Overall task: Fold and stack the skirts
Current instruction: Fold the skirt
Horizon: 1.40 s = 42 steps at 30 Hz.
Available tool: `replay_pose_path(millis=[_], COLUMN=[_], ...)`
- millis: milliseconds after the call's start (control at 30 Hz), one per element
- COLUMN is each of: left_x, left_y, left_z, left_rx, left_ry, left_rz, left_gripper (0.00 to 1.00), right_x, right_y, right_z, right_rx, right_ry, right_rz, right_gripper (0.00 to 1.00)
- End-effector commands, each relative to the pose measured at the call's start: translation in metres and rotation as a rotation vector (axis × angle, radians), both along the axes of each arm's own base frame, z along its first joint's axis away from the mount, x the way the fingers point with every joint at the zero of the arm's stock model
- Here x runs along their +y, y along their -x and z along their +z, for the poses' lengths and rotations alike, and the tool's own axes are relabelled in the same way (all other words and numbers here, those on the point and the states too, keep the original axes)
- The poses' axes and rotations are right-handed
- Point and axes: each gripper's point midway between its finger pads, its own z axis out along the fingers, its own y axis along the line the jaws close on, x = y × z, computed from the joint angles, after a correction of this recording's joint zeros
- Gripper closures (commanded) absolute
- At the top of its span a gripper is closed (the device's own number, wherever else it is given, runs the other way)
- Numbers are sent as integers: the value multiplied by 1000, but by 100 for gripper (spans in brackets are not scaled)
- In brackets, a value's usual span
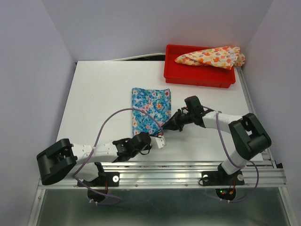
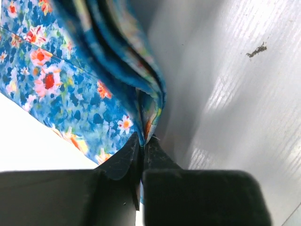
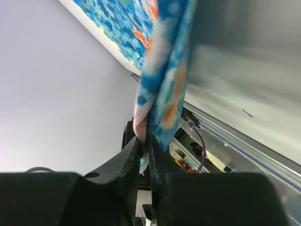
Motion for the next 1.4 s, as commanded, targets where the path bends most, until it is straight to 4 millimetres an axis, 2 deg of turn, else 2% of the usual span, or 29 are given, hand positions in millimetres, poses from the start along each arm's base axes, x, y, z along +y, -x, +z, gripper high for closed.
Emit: replay_pose_path(millis=[0,33,100,167,200,233,267,333,367,400,467,500,600,700,733,767,800,833,867,967,1100,1300,1367], left_x=[-11,-12,-12,-14,-17,-18,-18,-23,-24,-29,-35,-36,-39,-42,-43,-43,-44,-45,-47,-52,-57,-59,-58], left_y=[0,0,4,14,18,26,31,41,43,51,58,61,71,87,88,90,92,95,97,99,89,50,38], left_z=[23,24,22,19,18,12,15,13,20,22,34,36,44,44,49,50,50,48,53,63,82,100,99], left_rx=[-15,-11,11,63,81,122,151,209,228,269,313,336,419,533,553,575,595,622,639,658,631,532,511], left_ry=[21,18,-8,-36,-44,-70,-89,-103,-111,-99,-95,-97,-119,-146,-152,-158,-165,-178,-182,-178,-196,-225,-235], left_rz=[-39,-47,-71,-130,-161,-206,-227,-277,-286,-322,-344,-349,-362,-385,-382,-381,-374,-377,-384,-398,-396,-360,-349], left_gripper=[100,100,100,100,100,100,100,100,100,100,100,100,100,100,100,100,100,100,100,100,100,100,100], right_x=[-10,-12,-16,-25,-28,-32,-29,-28,-27,-25,-23,-19,-17,-3,-2,-1,7,6,10,15,22,34,34], right_y=[-2,2,-2,-16,-21,-28,-36,-45,-57,-63,-74,-89,-103,-114,-108,-105,-93,-78,-69,-31,-3,21,28], right_z=[-1,-5,-6,-3,-2,1,13,24,39,41,47,53,48,31,8,0,-8,-23,-33,-59,-73,-72,-73], right_rx=[-54,-33,-94,-143,-211,-248,-310,-445,-518,-609,-673,-762,-822,-888,-819,-802,-784,-735,-732,-686,-678,-667,-666], right_ry=[-8,10,23,50,67,77,70,74,67,67,84,92,110,122,131,122,99,85,72,64,54,19,11], right_rz=[19,25,52,51,82,86,110,183,198,254,294,337,393,497,529,541,578,605,630,715,768,805,807], right_gripper=[78,76,42,17,14,13,13,13,13,13,13,12,16,28,34,34,38,40,44,45,46,48,48])
